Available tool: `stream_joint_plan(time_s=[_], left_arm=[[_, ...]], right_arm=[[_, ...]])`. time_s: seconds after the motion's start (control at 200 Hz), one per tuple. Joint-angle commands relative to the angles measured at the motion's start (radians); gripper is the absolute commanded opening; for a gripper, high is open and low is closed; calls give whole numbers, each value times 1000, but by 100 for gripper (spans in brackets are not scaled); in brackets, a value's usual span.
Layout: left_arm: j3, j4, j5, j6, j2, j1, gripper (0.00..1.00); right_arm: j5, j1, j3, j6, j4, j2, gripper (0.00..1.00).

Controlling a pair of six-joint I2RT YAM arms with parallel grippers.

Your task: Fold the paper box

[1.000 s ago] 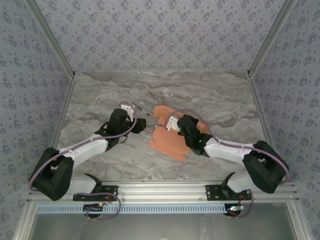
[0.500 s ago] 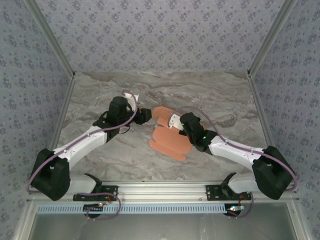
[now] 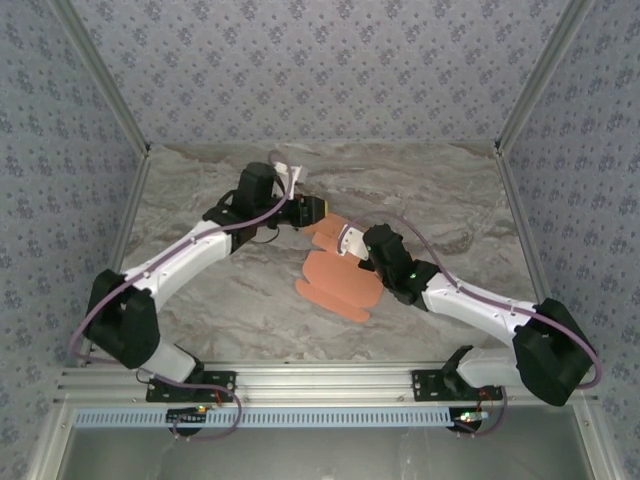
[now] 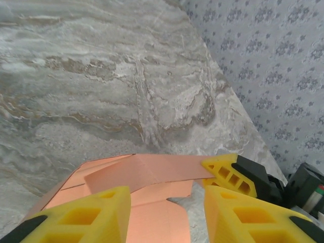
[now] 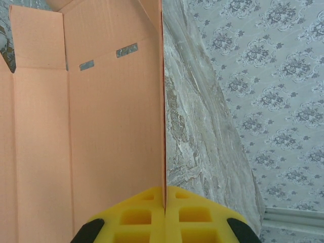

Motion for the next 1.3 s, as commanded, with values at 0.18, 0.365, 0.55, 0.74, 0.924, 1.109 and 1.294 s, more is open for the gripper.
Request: stream_joint_plan(time_s=[0.18, 0.365, 0.55, 0.74, 0.924, 1.109, 1.294], left_arm=[[132, -64, 51, 6, 119, -25, 43], [162, -86, 41, 26, 161, -27, 44], [148, -87, 49, 19, 165, -37, 44], [130, -82, 50, 9, 166, -42, 44], [117, -75, 49, 3, 173, -47, 44], [104, -84, 45, 0, 168, -47, 47], [93, -95, 21, 9, 156, -49, 48]], right_arm=[[-3, 3, 30, 27, -15, -19, 2], [-3, 3, 30, 30, -14, -20, 2], [2, 2, 30, 32, -14, -17, 2], [3, 1, 29, 35, -10, -16, 2], [1, 1, 30, 39, -7, -14, 2], [4, 1, 30, 42, -6, -13, 2], [5, 1, 28, 42, -1, -8, 2]])
